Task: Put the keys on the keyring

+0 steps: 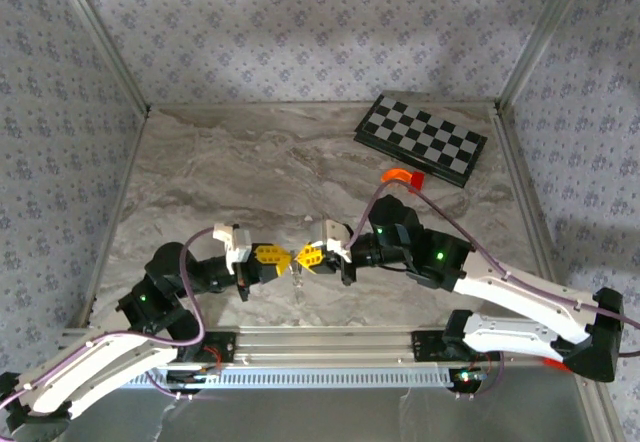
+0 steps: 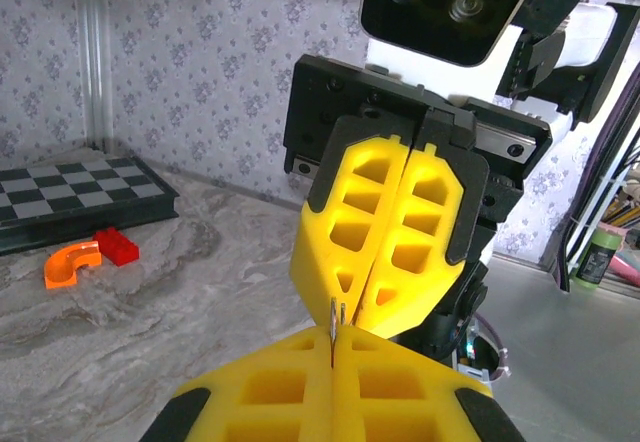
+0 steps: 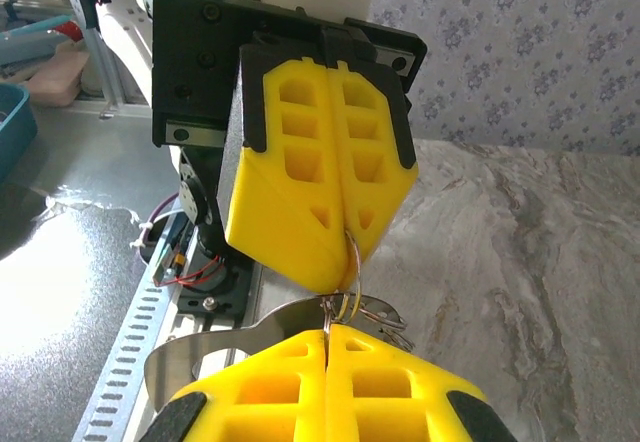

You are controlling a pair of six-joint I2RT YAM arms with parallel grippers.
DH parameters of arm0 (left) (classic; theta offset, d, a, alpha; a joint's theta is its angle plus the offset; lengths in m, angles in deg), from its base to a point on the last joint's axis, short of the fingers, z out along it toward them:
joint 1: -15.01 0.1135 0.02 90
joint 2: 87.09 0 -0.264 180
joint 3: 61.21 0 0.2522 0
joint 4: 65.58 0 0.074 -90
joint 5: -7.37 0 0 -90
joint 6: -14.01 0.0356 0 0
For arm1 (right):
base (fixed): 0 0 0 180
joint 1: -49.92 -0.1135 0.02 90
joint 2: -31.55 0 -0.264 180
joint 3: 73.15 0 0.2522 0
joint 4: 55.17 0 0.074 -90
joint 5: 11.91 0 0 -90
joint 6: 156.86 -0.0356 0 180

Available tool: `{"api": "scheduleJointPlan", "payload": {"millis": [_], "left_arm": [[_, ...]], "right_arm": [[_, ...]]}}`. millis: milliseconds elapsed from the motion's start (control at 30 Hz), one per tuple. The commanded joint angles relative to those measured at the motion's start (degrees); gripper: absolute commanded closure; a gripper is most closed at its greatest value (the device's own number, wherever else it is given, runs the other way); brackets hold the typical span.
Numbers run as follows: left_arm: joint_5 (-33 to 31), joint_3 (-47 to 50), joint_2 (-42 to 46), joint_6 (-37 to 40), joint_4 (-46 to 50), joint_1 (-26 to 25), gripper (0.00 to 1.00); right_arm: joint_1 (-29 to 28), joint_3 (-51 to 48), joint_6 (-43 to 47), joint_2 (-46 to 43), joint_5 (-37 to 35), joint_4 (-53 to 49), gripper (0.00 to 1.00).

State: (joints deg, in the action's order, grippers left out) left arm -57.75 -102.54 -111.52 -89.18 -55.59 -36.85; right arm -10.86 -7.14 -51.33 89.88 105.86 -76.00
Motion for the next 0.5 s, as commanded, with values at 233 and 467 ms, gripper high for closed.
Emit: {"api": "scheduleJointPlan", "payload": {"millis": [233, 467], "left_arm": [[0.9, 0.08, 2.52, 0.87, -7.9, -0.07, 1.0], [4.0, -0.38, 0.65, 2.03, -8.98, -0.1, 1.0]], "right_arm": [[2.58, -3.33, -9.6, -5.7, 1.07, 7.35, 0.65], [6.54, -3.33, -14.43, -5.88, 4.67, 14.0, 0.66]]}}
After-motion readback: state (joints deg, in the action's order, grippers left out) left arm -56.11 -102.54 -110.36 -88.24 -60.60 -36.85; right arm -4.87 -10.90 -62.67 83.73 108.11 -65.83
